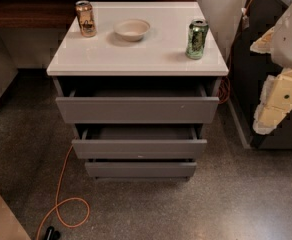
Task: Open bottom drawer
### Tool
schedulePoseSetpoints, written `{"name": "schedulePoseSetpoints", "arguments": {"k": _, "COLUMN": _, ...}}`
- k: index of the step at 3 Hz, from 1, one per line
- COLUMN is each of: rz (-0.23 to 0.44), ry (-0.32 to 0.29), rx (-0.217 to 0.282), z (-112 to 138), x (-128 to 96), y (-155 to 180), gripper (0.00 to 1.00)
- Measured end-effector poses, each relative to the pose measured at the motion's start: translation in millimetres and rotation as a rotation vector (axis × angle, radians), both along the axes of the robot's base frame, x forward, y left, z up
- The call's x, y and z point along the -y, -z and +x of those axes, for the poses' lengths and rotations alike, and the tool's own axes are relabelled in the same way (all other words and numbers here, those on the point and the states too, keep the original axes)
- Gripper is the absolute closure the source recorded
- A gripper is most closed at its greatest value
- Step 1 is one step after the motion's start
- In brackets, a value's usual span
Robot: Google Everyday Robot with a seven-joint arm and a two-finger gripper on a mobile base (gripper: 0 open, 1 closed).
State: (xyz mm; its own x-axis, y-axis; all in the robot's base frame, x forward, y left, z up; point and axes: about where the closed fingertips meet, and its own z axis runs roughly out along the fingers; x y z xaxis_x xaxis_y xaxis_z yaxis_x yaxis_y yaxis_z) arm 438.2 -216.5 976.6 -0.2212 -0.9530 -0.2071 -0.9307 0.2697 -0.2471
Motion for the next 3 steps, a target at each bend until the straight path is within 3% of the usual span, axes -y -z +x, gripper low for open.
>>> {"name": "schedulePoseSetpoints", "arguments": {"k": 1, "rz": 0.0, "ry": 0.0, "rx": 0.0, "z": 0, "x": 0, "y": 0, "gripper": 0.0}}
{"name": "schedulePoseSetpoints", "arguments": {"k": 3, "rz": 0.259, "ry": -0.076, "rx": -0.064, "z": 5, "x": -37, "y": 28, "gripper": 0.0}}
